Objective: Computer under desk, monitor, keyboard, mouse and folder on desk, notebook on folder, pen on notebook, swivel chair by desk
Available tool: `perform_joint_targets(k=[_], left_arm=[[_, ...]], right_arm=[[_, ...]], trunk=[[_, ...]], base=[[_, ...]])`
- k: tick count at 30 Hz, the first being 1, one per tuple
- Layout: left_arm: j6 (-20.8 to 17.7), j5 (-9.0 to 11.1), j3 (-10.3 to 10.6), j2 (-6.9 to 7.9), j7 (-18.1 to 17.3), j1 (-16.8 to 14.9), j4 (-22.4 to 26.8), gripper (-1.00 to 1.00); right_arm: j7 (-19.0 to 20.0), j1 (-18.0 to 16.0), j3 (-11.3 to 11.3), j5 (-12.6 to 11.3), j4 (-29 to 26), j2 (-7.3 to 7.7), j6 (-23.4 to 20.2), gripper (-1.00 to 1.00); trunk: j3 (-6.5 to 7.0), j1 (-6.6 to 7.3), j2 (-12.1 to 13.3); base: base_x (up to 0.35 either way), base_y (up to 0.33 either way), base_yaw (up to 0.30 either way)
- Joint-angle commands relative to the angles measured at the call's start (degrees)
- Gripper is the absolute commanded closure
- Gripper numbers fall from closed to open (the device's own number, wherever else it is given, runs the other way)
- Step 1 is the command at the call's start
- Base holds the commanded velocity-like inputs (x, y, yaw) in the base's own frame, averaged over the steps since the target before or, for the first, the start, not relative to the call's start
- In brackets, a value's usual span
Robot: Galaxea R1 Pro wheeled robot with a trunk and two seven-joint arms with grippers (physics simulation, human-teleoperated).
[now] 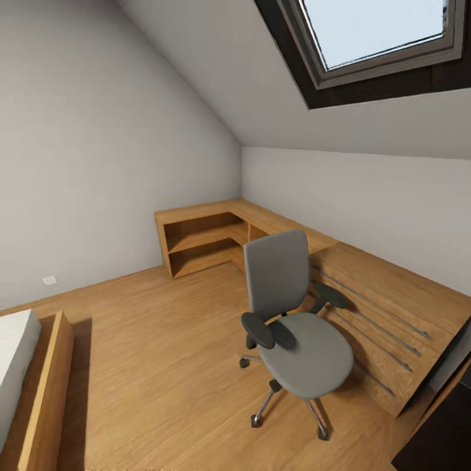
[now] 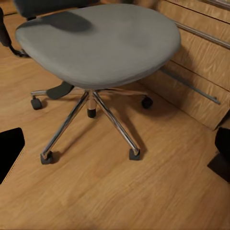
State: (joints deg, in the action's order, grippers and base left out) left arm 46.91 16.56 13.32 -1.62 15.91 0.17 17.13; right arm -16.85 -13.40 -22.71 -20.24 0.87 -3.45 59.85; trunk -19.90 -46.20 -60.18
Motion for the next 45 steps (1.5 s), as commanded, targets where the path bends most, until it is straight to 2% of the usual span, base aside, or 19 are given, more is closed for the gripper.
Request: perform_joint_targets(k=[1,16,32,45], left_arm=[[0.11,0.49,0.49,0.04,0.26,0.01,0.1,-1.0],[0.09,0.37,0.67,0.09,-0.13,0.01,0.1,-1.0],[-2.13,0.4,0.65,0.05,-0.09,0.01,-0.21,-1.0],[-2.45,0.4,0.69,-0.04,-0.11,0.01,-0.25,-1.0]], right_arm=[[-0.29,-0.05,-0.49,-0.24,0.09,-0.03,0.15,-1.0],[-0.22,-0.05,-0.58,-0.1,0.22,-0.08,0.15,-1.0],[0.21,-0.05,-0.66,0.05,0.36,-0.13,0.15,-1.0],[0.33,-0.05,-0.67,0.78,0.36,-0.07,0.15,-1.0]], trunk=[[-0.05,-0.01,-0.04],[-0.05,-0.01,-0.04],[-0.05,-0.01,-0.04],[-0.05,-0.01,-0.04]], base=[[0.0,-0.004,0.284],[0.02,-0.001,0.284],[0.306,0.0,0.284],[0.307,-0.058,0.284]])
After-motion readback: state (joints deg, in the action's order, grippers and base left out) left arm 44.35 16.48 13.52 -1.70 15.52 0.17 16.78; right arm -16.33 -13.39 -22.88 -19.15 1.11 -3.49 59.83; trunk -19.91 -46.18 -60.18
